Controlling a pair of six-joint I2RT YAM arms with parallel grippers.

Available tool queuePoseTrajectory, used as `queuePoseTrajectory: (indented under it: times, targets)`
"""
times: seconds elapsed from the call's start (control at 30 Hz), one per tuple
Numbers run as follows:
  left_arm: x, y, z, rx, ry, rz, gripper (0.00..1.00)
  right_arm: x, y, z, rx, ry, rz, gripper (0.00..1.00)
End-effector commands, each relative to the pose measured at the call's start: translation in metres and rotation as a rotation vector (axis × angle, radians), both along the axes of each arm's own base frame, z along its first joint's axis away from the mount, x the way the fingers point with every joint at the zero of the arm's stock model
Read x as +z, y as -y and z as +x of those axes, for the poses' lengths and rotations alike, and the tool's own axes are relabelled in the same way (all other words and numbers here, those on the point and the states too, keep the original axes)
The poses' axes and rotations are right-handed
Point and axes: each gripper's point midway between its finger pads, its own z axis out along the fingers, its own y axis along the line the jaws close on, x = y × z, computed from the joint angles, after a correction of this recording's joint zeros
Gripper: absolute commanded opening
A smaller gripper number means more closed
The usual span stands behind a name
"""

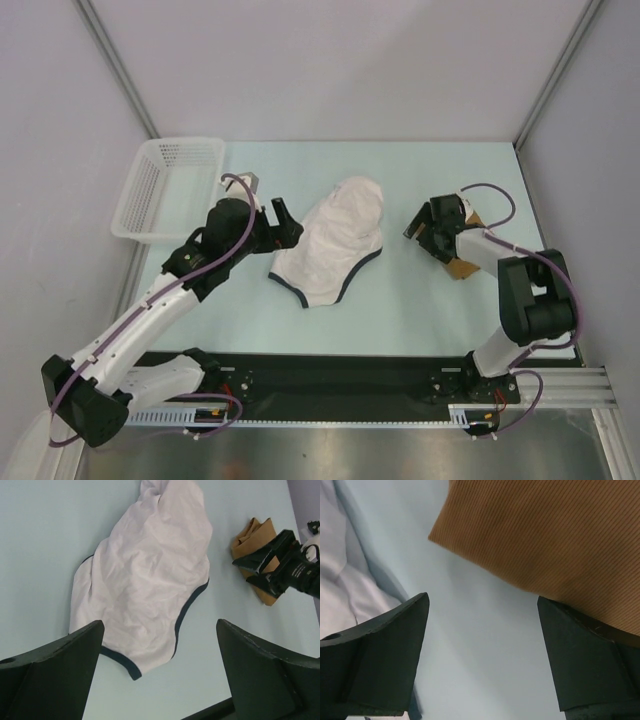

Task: Fold and stack the tank tops
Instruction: Move the tank top to the center of the board

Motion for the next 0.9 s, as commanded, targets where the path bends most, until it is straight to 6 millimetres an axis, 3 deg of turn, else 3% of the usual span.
queuePoseTrajectory:
  times: [0.0, 0.1, 0.13, 0.2, 0.27, 0.3, 0.47, 0.5, 0.63, 0.7, 0.8, 0.83, 0.87]
  targets:
    - [0.009, -0.012, -0.005, 0.019, 0.05, 0.023, 1.0, 0.005, 0.017, 0.009, -0.144, -0.046, -0.108, 0.95]
    - [-0.003, -0.018, -0.01, 0.025, 0.023, 0.057, 1.0, 0.002, 0.027, 0.014, -0.223, -0.113, -0.181, 0.98]
    - [-0.004, -0.021, -0.011, 0.03, 0.024, 0.066, 1.0, -0.003, 0.033, 0.007, -0.232, -0.165, -0.214, 0.98]
    - [-0.013, -0.025, -0.014, 0.035, 0.013, 0.084, 1.0, -0.004, 0.038, 0.018, -0.266, -0.194, -0.265, 0.98]
    - [-0.019, -0.027, -0.015, 0.041, 0.006, 0.09, 1.0, -0.015, 0.048, 0.012, -0.273, -0.278, -0.342, 0.98]
    - [-0.02, -0.028, -0.016, 0.04, 0.007, 0.091, 1.0, -0.01, 0.05, 0.019, -0.287, -0.272, -0.35, 0.99]
    - [-0.024, -0.028, -0.019, 0.03, 0.005, 0.096, 1.0, -0.022, 0.079, 0.026, -0.344, -0.318, -0.325, 0.97]
    - [-0.025, -0.029, -0.019, 0.027, 0.004, 0.102, 1.0, -0.022, 0.096, 0.027, -0.384, -0.326, -0.314, 0.97]
    - [-0.034, -0.027, -0.021, 0.004, -0.008, 0.122, 1.0, -0.003, 0.122, 0.037, -0.441, -0.286, -0.307, 0.97]
    - [-0.041, -0.027, -0.021, -0.006, -0.02, 0.137, 1.0, 0.02, 0.12, 0.041, -0.401, -0.238, -0.329, 1.0]
    - [-0.055, -0.029, -0.023, -0.006, -0.046, 0.16, 1.0, 0.044, 0.09, 0.044, -0.279, -0.148, -0.336, 1.0]
    - [-0.064, -0.029, -0.026, -0.015, -0.065, 0.167, 1.0, 0.062, 0.069, 0.043, -0.211, -0.09, -0.304, 1.0]
    - [-0.068, -0.028, -0.027, -0.023, -0.07, 0.16, 1.0, 0.06, 0.058, 0.034, -0.162, -0.085, -0.297, 1.0]
